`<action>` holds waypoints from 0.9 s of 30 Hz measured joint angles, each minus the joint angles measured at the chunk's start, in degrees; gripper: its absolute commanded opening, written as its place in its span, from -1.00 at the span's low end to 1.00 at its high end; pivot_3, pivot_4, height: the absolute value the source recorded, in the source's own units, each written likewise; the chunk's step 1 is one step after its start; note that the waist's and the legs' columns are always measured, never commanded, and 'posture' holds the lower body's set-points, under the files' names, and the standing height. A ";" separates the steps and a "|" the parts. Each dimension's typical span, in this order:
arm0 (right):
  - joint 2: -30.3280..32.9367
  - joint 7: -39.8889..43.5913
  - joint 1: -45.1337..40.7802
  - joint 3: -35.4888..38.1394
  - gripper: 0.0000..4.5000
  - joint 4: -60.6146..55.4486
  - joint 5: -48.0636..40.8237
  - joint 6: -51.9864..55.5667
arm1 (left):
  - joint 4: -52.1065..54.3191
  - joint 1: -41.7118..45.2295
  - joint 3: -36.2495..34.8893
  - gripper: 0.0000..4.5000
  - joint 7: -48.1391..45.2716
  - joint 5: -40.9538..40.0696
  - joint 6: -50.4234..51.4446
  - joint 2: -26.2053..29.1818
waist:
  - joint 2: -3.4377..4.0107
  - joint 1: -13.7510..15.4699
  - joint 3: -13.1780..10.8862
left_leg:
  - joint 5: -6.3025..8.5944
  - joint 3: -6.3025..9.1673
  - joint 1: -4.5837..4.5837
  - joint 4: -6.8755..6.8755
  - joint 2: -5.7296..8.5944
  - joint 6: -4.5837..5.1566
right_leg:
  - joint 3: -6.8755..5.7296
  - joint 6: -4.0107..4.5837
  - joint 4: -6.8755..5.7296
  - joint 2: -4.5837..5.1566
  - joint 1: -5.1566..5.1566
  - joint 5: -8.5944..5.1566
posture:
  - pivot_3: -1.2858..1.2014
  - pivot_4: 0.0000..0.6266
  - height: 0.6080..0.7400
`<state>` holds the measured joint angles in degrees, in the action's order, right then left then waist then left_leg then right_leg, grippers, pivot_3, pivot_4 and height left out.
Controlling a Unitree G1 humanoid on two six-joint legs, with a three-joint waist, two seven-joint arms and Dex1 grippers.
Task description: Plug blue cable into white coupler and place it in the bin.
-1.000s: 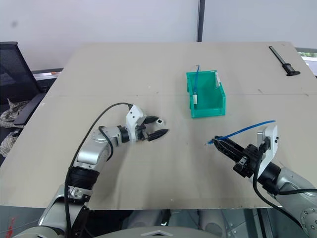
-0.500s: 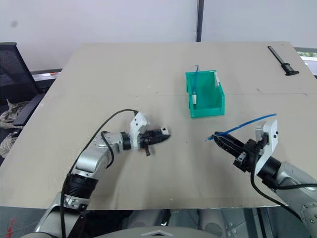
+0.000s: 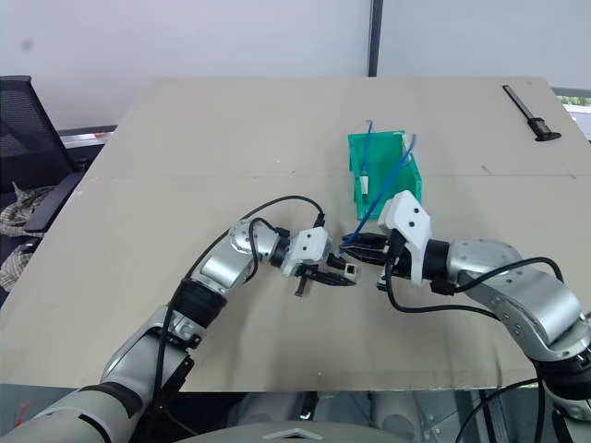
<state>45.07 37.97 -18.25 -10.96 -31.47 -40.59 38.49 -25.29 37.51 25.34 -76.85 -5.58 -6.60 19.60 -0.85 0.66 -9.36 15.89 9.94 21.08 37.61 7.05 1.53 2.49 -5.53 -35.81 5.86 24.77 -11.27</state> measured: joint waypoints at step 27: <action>-1.05 7.79 2.34 1.69 -1.00 3.17 7.13 2.24 | -5.00 0.81 -0.84 -0.75 -1.49 1.04 -6.34 -0.98 | 0.01 -0.05 0.02 | 0.00 0.05 0.07 0.30 0.01 0.01 | -0.03 -0.01 -0.12 -0.04 0.00 0.04 | 0.03 -0.52 0.83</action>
<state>44.02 45.76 -15.92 -9.26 -28.30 -33.46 40.73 -30.29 38.32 24.50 -78.35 -4.54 -12.93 18.63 -0.84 0.60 -9.34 15.89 10.00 21.15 37.91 7.07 1.53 2.46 -5.54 -35.93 5.81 24.77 -11.22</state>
